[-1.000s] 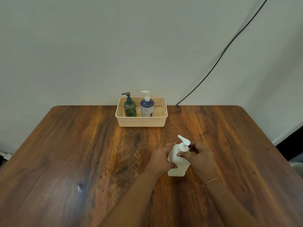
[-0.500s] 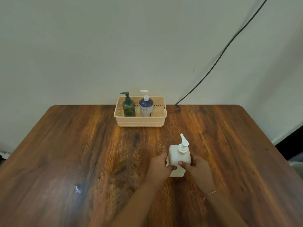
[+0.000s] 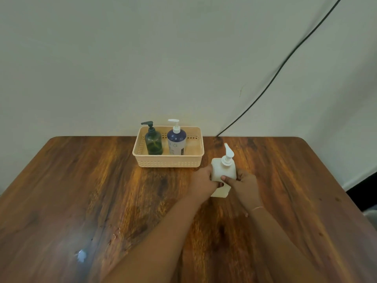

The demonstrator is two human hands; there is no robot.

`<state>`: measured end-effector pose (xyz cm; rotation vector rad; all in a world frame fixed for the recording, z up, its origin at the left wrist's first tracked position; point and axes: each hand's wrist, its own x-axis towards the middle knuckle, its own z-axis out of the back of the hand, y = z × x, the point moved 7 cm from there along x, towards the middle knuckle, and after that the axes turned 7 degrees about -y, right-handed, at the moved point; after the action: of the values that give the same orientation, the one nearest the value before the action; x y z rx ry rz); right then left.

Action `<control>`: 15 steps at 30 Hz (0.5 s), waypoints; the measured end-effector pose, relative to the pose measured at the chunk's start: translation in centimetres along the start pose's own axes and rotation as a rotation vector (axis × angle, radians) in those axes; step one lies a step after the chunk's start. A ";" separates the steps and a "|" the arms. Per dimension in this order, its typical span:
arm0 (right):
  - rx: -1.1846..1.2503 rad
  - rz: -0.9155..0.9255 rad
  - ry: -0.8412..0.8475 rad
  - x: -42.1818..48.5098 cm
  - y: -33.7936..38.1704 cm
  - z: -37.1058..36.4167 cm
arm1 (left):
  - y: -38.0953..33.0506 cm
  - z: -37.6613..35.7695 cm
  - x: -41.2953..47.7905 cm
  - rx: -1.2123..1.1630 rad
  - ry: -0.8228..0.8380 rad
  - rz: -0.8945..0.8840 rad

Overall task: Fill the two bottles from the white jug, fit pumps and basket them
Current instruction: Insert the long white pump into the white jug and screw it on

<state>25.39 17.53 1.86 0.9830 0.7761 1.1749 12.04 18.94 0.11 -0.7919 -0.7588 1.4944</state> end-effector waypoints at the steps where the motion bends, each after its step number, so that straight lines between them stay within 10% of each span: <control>1: -0.013 0.004 -0.006 1.2 0.2 -0.2 | -0.4 0.1 1.2 0.005 -0.005 -0.005; 15: -0.057 -0.014 -0.032 13.1 -0.2 -3.5 | 0.3 -1.0 12.7 -0.114 -0.034 0.034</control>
<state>25.31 31.01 0.33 0.9458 0.7191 1.1602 12.10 31.57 -1.32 -0.8703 -0.8661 1.5086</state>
